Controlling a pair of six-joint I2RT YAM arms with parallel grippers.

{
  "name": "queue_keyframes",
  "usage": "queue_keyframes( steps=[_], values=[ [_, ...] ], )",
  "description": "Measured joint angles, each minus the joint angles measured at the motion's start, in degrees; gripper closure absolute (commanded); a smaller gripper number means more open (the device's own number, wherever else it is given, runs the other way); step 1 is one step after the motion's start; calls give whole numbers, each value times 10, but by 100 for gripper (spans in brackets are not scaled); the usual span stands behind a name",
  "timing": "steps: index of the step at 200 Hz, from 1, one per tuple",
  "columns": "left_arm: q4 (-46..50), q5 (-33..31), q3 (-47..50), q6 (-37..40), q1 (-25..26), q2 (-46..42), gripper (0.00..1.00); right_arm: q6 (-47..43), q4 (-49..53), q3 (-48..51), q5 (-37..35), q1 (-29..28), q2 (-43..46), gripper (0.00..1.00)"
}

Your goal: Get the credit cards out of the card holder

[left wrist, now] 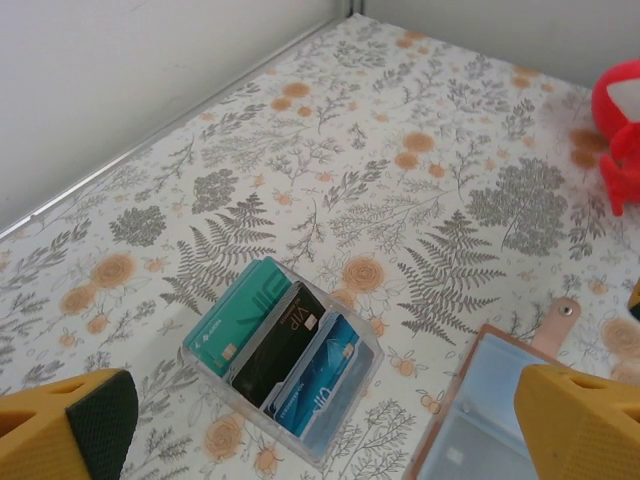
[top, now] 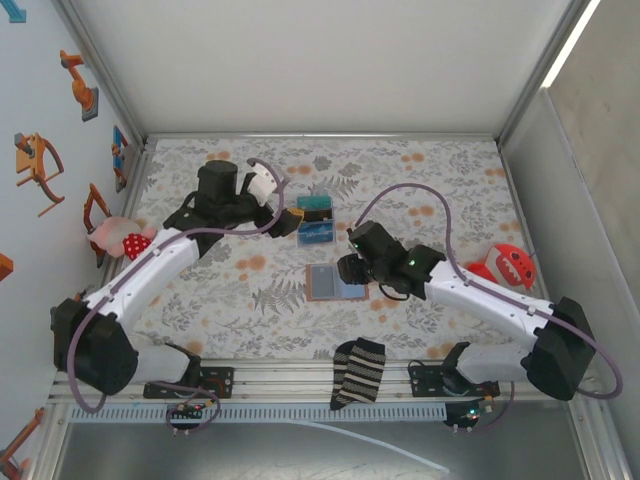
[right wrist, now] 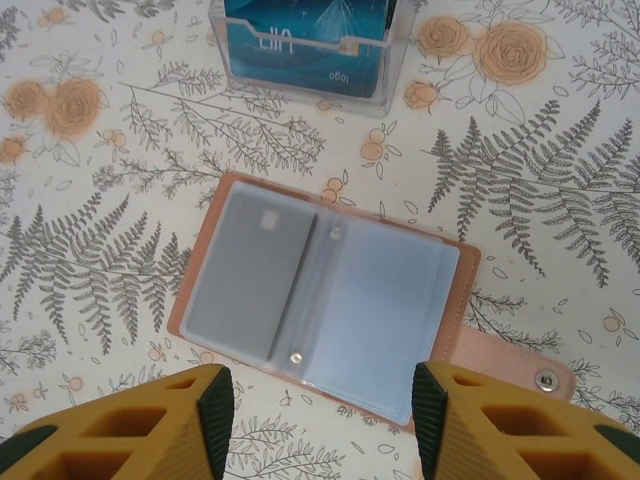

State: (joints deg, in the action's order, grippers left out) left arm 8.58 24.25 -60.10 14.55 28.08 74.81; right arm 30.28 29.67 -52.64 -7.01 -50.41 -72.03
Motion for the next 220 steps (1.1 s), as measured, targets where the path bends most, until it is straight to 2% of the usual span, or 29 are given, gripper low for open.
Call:
queue_keyframes(
  steps=[57,97,146,188,220],
  values=[
    [-4,-92,98,-130,0,-119,3,10,3,-7,-1,-23,-54,55],
    [8,-153,158,-221,0,-178,3,14,17,-37,-11,-61,-103,57],
    [34,-207,200,-321,0,-204,3,19,34,-78,-20,-105,-176,57],
    [58,-270,214,-406,0,-203,3,18,36,-116,-11,-109,-239,54],
    [71,-302,214,-437,0,-198,3,19,40,-142,-7,-109,-275,49]
  ],
)
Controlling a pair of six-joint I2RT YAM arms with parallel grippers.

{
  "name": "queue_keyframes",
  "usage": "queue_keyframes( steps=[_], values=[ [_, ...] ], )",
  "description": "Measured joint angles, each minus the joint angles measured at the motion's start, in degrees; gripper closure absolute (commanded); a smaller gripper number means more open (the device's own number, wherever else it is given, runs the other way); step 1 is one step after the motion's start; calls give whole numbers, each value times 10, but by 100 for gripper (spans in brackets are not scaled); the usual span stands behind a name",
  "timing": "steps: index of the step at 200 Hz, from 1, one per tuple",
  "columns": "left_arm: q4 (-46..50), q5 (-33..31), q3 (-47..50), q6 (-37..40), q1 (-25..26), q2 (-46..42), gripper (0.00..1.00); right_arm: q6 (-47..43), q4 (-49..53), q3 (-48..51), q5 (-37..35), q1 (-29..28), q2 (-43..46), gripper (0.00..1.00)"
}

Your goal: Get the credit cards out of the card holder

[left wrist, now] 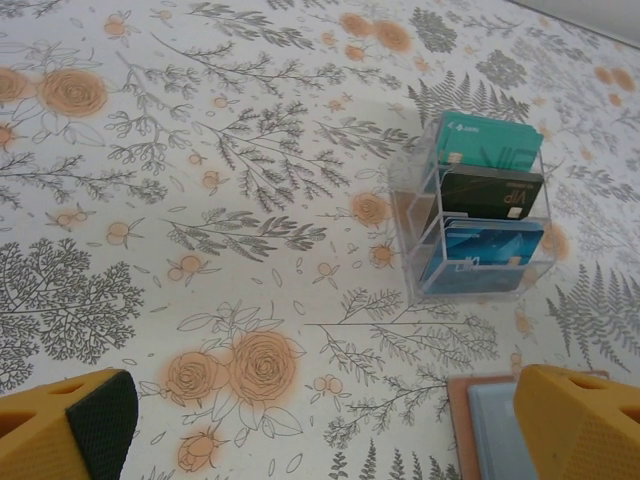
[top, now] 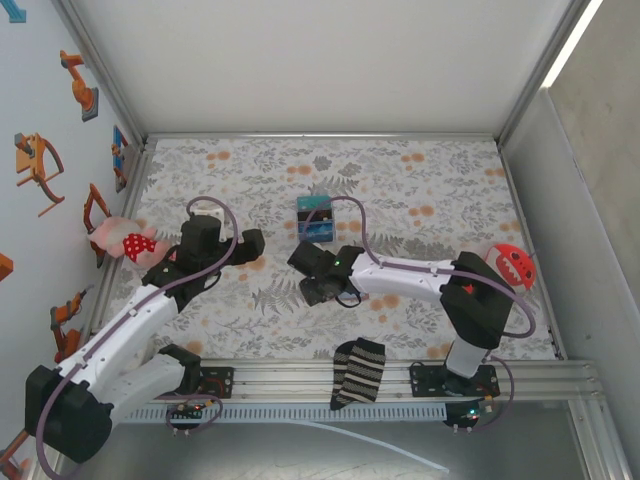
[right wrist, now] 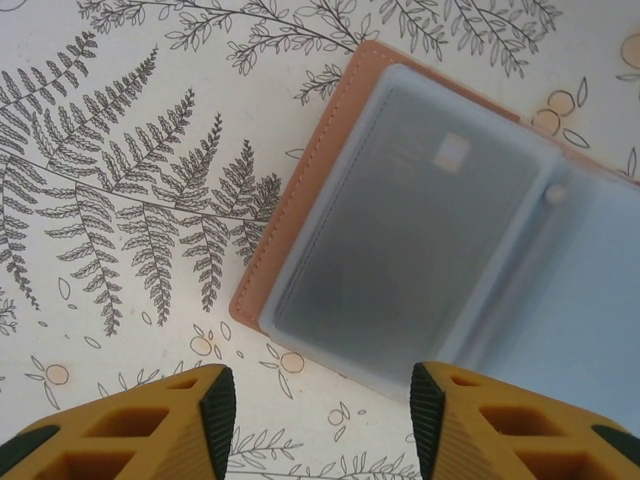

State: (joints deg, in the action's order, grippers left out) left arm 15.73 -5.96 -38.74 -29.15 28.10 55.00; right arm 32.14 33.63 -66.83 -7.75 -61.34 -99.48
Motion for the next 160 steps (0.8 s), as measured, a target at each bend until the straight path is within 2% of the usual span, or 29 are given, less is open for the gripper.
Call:
queue_keyframes(
  steps=[54,160],
  values=[
    [8,-26,4,-21,0,1,3,0,18,-34,-1,2,-51,47],
    [32,-82,14,-58,4,-2,3,0,30,-34,-3,19,-70,48]
  ],
)
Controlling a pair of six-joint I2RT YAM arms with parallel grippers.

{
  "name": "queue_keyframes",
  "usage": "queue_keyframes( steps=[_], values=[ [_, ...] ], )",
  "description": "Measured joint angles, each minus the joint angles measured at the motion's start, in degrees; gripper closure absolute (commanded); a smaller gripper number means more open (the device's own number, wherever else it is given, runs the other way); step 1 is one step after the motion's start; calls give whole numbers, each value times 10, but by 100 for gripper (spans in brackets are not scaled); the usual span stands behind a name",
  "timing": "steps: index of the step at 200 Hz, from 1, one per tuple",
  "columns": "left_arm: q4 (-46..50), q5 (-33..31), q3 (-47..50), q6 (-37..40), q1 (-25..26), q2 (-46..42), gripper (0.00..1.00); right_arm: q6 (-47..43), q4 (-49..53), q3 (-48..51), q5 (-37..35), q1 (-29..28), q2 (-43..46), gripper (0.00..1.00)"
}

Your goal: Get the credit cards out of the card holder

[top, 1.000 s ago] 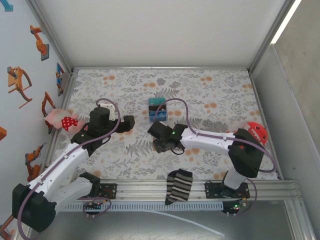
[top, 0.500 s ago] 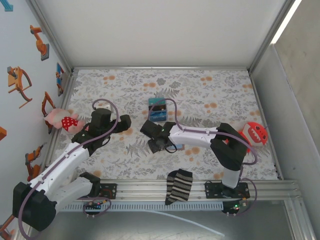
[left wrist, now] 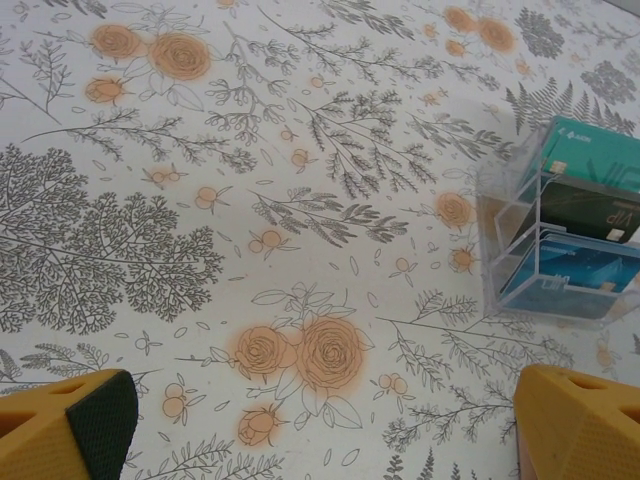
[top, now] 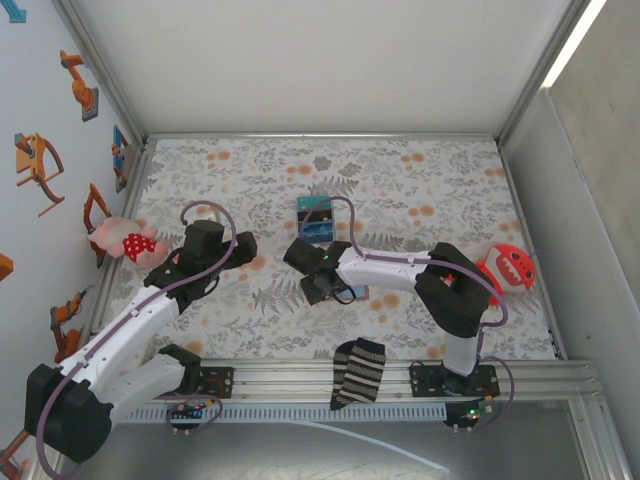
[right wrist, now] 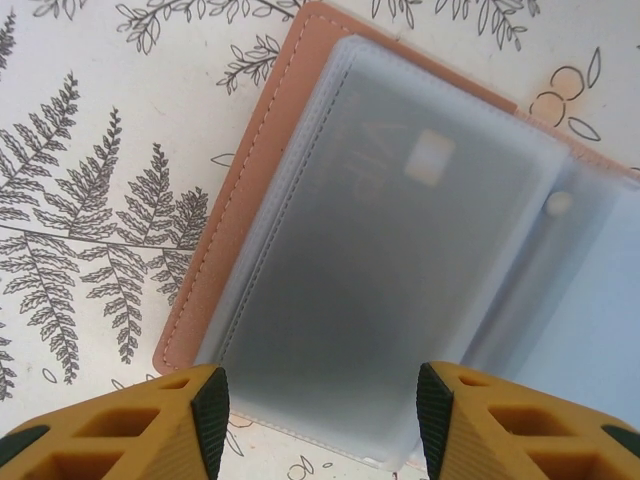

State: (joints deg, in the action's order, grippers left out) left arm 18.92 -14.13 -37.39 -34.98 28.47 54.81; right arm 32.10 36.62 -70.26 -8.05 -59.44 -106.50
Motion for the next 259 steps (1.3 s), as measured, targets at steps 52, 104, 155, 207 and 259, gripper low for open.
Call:
queue_keyframes(
  steps=[52,104,155,207,259],
  values=[
    [2,-17,0,-9,0,-14,3,-2,-1,-10,8,0,-10,48],
    [4,-19,0,-11,0,-15,3,-4,0,-14,9,0,-19,48],
    [4,-19,0,-13,0,-15,3,-4,-2,-14,9,1,-25,52],
    [5,-17,0,-13,0,-15,3,-4,-7,-13,9,7,-24,64],
    [21,-17,-9,-13,0,-17,3,-4,-14,10,5,22,-5,78]
  ],
)
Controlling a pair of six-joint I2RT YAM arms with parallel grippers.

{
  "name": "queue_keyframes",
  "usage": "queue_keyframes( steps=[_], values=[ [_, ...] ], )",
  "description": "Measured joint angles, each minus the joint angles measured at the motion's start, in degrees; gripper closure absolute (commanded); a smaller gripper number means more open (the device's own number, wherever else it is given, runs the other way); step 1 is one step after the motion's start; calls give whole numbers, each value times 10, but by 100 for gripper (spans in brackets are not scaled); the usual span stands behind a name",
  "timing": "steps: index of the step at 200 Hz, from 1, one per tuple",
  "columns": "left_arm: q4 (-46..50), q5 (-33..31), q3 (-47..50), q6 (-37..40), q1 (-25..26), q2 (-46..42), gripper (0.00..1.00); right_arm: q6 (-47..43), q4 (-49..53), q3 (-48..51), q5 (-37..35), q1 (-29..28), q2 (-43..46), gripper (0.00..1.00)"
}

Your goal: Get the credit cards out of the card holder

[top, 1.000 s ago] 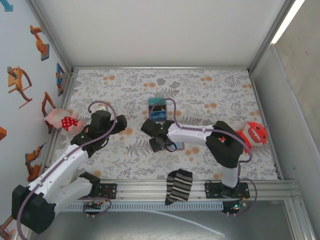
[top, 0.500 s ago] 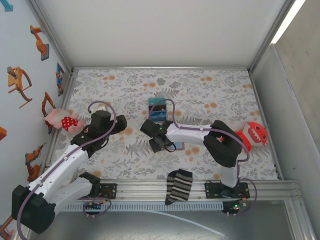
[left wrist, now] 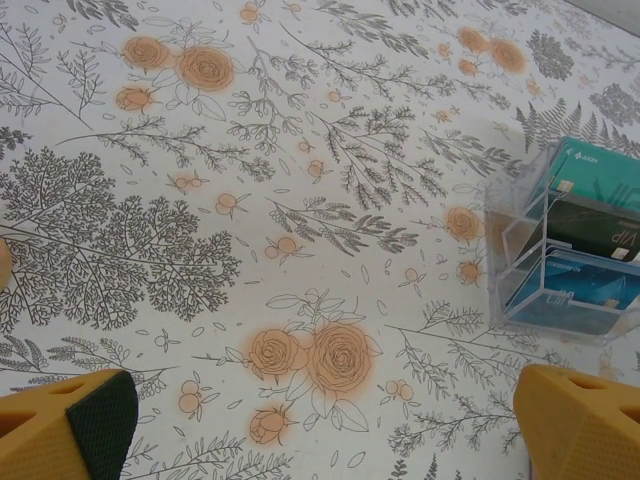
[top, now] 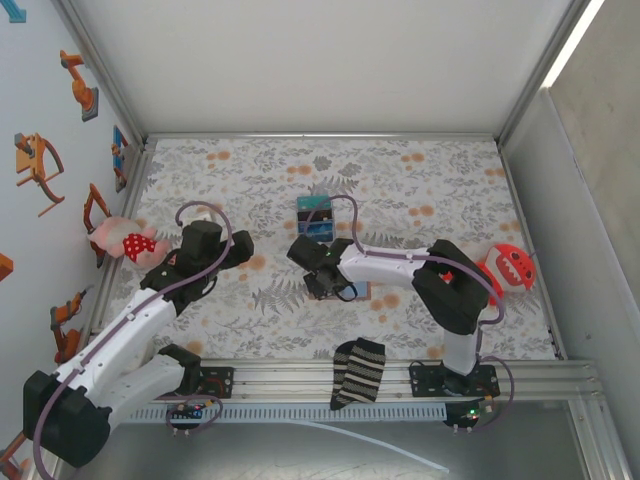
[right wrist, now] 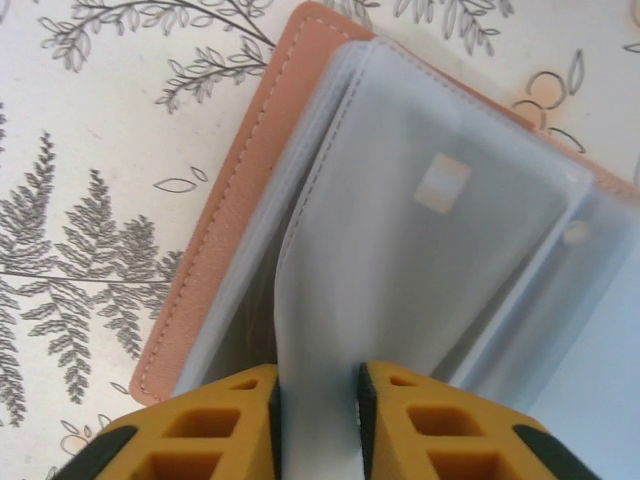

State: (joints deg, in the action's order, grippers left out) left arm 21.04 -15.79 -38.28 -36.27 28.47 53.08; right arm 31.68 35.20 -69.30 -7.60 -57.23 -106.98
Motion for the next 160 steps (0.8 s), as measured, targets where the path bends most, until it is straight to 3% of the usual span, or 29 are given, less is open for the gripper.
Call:
queue_keyframes(
  steps=[73,129,160],
  values=[
    [3,-3,-12,1,20,-21,3,8,1,33,-28,4,53,68],
    [5,-30,-29,10,63,-16,3,26,0,87,-41,33,102,68],
    [4,-39,-35,11,73,-7,3,31,-7,109,-38,46,111,74]
  ],
)
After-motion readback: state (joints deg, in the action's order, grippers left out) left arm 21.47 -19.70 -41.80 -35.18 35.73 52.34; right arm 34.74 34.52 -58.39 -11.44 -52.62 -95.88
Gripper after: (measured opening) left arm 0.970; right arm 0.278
